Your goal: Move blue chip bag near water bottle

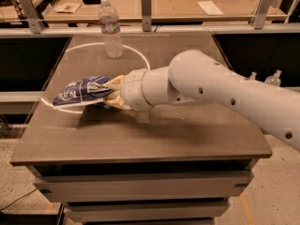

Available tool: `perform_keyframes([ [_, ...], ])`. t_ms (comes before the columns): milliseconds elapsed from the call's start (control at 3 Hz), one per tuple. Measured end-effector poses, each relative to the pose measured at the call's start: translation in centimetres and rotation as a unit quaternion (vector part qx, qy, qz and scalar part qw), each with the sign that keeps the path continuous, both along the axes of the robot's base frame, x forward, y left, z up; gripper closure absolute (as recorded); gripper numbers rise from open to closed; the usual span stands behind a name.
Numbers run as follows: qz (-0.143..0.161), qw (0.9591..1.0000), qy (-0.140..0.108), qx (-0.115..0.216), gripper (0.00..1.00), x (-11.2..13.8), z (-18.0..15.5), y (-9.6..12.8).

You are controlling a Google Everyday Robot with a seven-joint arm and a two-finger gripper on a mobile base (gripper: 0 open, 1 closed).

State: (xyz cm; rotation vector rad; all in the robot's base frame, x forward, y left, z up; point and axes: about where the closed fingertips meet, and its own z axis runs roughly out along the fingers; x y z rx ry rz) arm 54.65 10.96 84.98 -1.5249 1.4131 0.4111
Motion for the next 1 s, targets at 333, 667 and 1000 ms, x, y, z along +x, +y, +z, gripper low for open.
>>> perform_keyframes([
  [333,0.014,0.9996,-0.004,-0.024,1.0,3.1,1.7,-0.1],
  [667,0.031,0.9959,0.0,-0.085,1.0,6.1,1.7,-0.2],
  [1000,0.033,0.9909,0.018,-0.13,1.0,7.9,0.5,-1.3],
])
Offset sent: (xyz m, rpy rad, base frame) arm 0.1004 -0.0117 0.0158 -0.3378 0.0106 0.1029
